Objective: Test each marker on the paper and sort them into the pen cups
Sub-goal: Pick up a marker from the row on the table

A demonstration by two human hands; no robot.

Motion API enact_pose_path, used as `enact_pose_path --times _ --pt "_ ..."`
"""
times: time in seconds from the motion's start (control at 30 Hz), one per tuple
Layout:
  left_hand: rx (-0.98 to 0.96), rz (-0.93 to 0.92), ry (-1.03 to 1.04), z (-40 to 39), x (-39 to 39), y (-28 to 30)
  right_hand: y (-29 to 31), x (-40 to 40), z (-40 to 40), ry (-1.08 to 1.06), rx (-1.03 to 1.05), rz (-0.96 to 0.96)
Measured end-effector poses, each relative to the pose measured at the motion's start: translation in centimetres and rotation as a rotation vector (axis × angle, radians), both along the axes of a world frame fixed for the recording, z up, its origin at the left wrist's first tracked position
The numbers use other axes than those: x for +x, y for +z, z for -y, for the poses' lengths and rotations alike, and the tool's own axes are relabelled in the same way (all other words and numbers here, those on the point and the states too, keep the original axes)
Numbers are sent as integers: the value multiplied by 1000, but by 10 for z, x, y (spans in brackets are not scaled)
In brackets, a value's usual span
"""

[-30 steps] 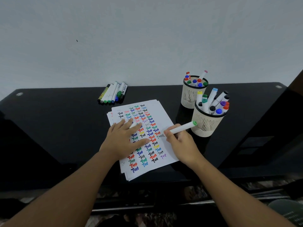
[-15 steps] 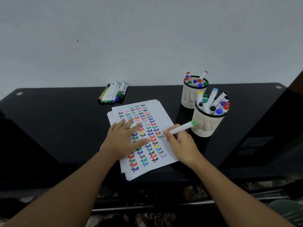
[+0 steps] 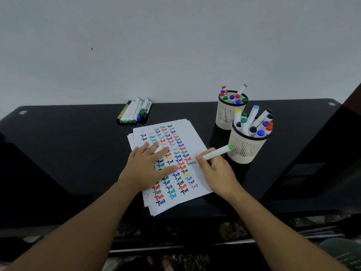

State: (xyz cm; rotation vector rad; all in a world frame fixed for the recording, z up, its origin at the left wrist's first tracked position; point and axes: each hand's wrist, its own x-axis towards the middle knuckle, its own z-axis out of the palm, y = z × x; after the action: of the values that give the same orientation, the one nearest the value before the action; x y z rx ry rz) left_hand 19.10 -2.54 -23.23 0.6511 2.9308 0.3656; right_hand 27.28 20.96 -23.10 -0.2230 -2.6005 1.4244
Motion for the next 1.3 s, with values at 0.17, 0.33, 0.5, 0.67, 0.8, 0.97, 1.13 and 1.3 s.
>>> enact_pose_path --times 0.17,0.33,0.5,0.67,0.8,0.97,1.13,1.3 --pt "3 -8 -2 0 -1 0 3 1 1 -9 -22 3" --pt "-3 -3 -3 1 0 0 4 1 2 -15 -10 11" --pt "-5 -4 -7 0 0 2 7 3 3 -6 32 4" --pt "22 -15 -4 0 0 1 9 4 3 -20 -44 14" --pt "78 -52 -3 1 0 -1 8 4 4 -6 8 8" --pt "244 -193 4 4 -1 -8 7 5 3 -16 -78 -42" --pt "344 -333 -45 7 -1 -14 6 5 3 37 -245 -138" --pt "374 -255 3 5 4 -8 5 8 0 80 -132 -136"
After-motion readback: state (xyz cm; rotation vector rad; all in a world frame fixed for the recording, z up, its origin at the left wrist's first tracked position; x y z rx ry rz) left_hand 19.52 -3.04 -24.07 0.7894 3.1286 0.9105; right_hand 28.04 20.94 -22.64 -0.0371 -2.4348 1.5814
